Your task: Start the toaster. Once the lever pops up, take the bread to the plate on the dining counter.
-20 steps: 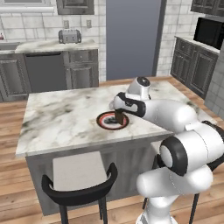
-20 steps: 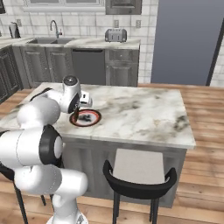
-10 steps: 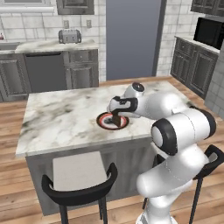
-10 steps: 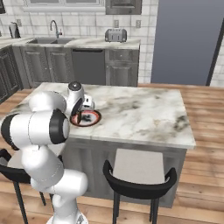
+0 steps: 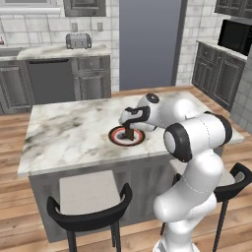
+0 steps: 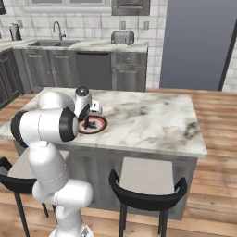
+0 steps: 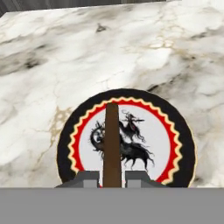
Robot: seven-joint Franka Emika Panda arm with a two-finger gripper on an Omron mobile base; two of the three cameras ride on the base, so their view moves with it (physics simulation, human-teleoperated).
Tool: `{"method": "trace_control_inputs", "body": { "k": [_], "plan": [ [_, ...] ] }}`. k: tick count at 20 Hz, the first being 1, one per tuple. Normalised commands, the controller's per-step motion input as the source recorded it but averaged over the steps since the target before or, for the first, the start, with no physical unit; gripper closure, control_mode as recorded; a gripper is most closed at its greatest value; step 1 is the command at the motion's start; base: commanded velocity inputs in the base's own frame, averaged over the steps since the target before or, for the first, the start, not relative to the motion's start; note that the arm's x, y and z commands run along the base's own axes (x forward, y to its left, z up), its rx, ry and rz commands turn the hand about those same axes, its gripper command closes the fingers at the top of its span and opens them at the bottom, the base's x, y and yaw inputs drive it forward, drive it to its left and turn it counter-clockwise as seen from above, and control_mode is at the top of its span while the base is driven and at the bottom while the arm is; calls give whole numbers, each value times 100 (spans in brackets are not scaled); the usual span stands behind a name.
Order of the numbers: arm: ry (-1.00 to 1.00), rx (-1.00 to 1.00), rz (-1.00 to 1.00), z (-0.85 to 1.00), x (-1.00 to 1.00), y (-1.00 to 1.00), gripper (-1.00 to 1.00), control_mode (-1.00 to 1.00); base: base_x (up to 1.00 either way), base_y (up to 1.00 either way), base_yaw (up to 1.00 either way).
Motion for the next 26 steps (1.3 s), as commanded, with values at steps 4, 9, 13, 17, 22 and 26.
{"method": "trace_control_inputs", "body": {
  "k": [4, 9, 13, 17, 22, 26],
  "plan": [
    [0, 0, 0, -7, 31, 0, 100, -100, 0, 0, 0],
    [0, 0, 0, -3, 14, 0, 100, -100, 0, 0, 0],
    [0, 0, 0, 0, 0, 0, -100, -100, 0, 0, 0],
    [0, 0, 0, 0, 0, 0, -100, -100, 0, 0, 0],
    [0, 0, 0, 0, 0, 0, -100, -100, 0, 0, 0],
    [0, 0, 0, 1, 4, -1, -100, -100, 0, 0, 0]
  ]
}}
